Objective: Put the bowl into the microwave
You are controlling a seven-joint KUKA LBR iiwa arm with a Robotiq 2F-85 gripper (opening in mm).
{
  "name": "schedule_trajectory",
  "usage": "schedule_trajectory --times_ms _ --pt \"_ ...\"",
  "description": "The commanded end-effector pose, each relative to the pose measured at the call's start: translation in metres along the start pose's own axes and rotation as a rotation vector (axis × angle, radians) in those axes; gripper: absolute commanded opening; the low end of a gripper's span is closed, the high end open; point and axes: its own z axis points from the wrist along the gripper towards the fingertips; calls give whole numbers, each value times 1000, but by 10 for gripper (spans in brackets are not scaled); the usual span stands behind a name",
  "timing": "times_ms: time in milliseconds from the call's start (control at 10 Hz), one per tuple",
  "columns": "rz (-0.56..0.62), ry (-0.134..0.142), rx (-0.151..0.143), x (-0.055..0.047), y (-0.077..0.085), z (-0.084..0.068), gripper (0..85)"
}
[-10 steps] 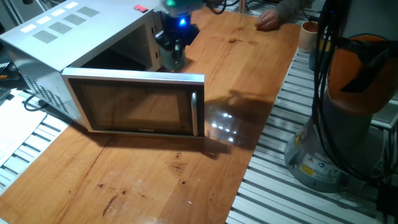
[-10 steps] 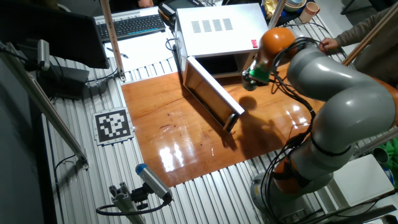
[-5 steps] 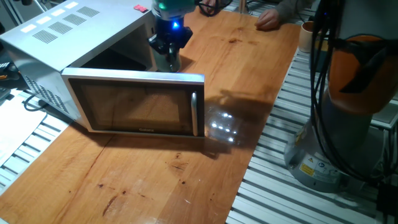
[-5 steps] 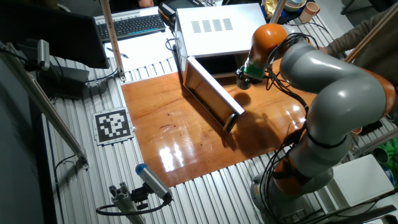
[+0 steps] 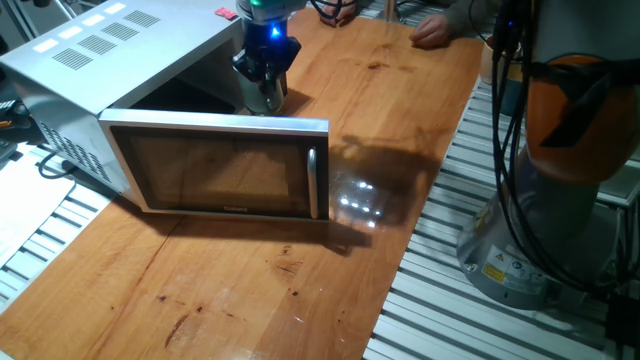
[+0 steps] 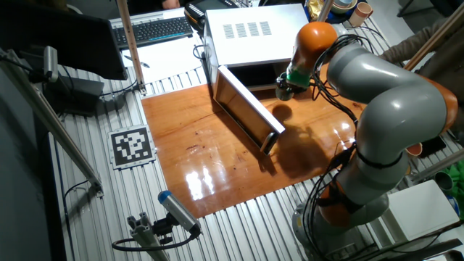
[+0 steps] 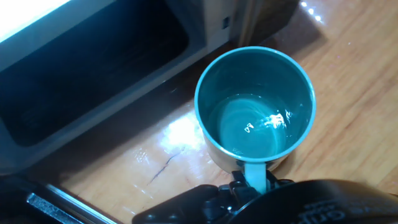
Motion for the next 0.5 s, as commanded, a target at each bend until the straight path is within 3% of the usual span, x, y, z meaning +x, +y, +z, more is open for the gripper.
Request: schedule_trajectory --times_ms 0,400 --pt "5 -1 -3 0 0 0 0" --pt "-8 28 18 0 0 0 0"
